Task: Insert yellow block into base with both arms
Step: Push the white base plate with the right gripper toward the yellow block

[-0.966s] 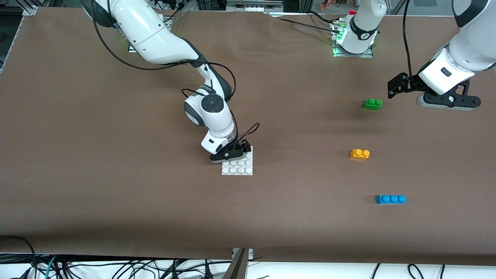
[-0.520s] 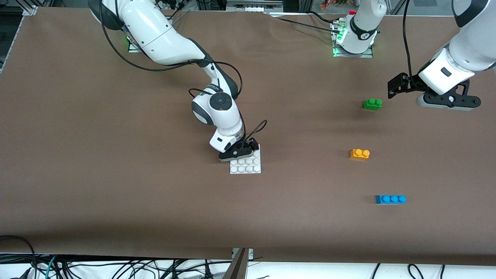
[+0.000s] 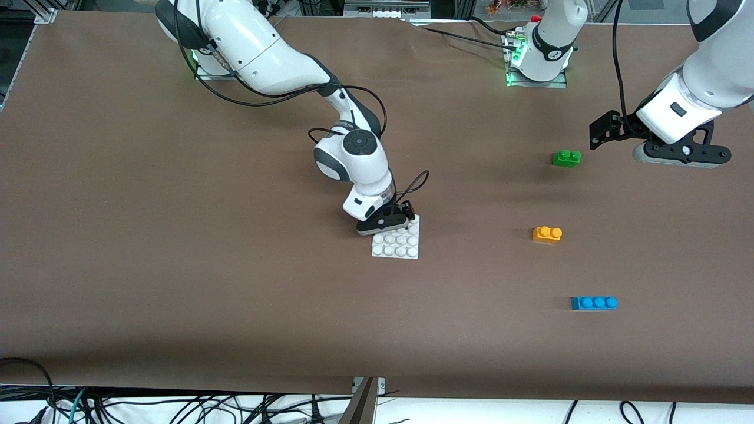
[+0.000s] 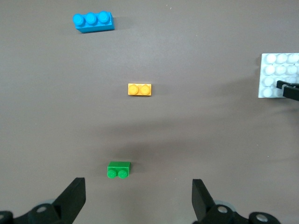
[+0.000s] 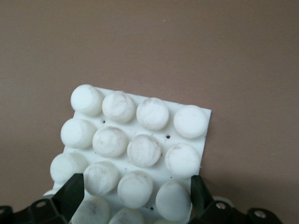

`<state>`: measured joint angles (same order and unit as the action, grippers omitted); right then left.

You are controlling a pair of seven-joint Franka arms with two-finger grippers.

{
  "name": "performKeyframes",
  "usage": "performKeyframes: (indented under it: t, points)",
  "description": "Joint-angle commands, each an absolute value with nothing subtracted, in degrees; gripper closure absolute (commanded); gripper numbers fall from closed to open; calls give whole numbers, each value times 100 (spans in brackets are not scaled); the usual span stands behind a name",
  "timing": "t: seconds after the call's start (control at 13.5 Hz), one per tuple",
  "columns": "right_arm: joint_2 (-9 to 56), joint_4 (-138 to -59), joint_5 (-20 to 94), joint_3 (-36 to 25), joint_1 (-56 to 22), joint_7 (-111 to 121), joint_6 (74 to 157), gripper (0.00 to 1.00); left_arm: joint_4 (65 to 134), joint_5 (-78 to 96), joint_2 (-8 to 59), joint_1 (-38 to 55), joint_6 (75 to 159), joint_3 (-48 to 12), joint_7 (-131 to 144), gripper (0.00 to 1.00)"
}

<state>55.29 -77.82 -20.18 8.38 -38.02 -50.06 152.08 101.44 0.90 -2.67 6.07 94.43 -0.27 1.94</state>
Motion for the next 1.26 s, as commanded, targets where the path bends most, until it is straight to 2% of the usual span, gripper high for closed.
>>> performKeyframes:
  t: [0.0,0.45,1.19]
  points:
    - [5722,-7401,-2013,817,-3963,-5282,15196,0,10160,26,-325,589,9404,-35,132,0]
    - [5678,-7365,-2022,774,-3718,-4774,14960,0,10160,26,-325,589,9404,-35,141,0]
    - [5783,-7110,-1960,835,-3419,-4632,15047,0,10116,70,-272,598,9404,-53,176,0]
